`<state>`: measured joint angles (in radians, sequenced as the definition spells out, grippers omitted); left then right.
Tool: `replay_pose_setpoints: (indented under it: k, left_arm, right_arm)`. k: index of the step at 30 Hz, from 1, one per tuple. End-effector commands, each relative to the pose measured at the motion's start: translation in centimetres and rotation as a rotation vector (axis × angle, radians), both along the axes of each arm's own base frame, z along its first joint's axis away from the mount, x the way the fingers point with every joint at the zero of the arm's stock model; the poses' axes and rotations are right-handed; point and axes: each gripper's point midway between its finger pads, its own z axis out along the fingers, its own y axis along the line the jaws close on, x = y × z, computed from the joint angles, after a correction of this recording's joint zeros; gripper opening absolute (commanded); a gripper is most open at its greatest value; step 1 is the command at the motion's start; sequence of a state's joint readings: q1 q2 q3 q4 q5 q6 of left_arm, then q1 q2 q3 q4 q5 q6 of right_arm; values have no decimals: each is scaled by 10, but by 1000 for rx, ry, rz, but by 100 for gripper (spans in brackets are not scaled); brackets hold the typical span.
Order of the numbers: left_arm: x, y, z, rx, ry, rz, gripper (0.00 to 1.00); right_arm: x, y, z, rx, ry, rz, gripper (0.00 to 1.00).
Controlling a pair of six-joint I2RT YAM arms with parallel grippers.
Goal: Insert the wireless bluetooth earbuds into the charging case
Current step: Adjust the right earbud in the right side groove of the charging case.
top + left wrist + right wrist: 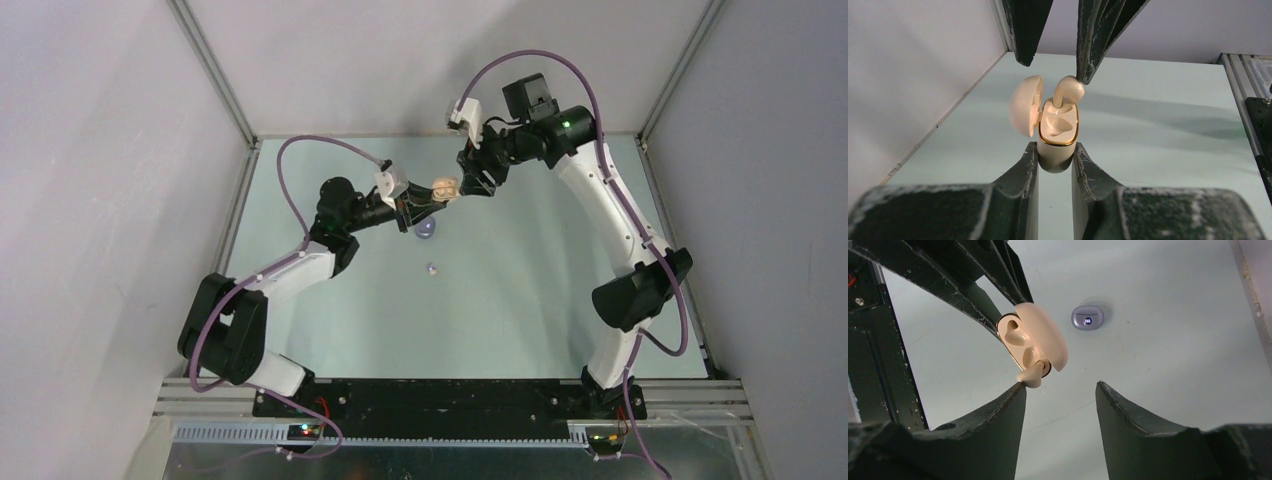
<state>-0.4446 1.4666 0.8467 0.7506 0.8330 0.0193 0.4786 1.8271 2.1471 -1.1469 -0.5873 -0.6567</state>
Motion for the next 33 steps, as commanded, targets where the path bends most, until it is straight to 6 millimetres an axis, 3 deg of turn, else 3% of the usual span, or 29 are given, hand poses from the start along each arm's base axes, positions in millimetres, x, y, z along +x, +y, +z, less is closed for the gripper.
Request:
replay_pose_setpoints:
  k: [1,11,16,20,25,33]
  left_arm:
    - [0,-4,28,-29,-105,-18,0]
    - [1,-5,27,-22,-99,-19,0]
    - [1,-5,24,-11,-96,-21,0]
    - [1,-6,23,-7,-96,-25,0]
    - [0,-7,23,-4,-97,-35,0]
    - [-1,-7,24,-1,-99,-38,0]
  right_arm:
    - [8,11,25,71,-41,-19,57]
    - [8,17,31,116,-7,-22,57]
    - [-14,6,45,125,-93,134,66]
    - [-27,-1,41,52,-225,259,69]
    - [-21,-2,22,-65,-301,292,69]
    - [-8,5,18,-92,-323,253,67]
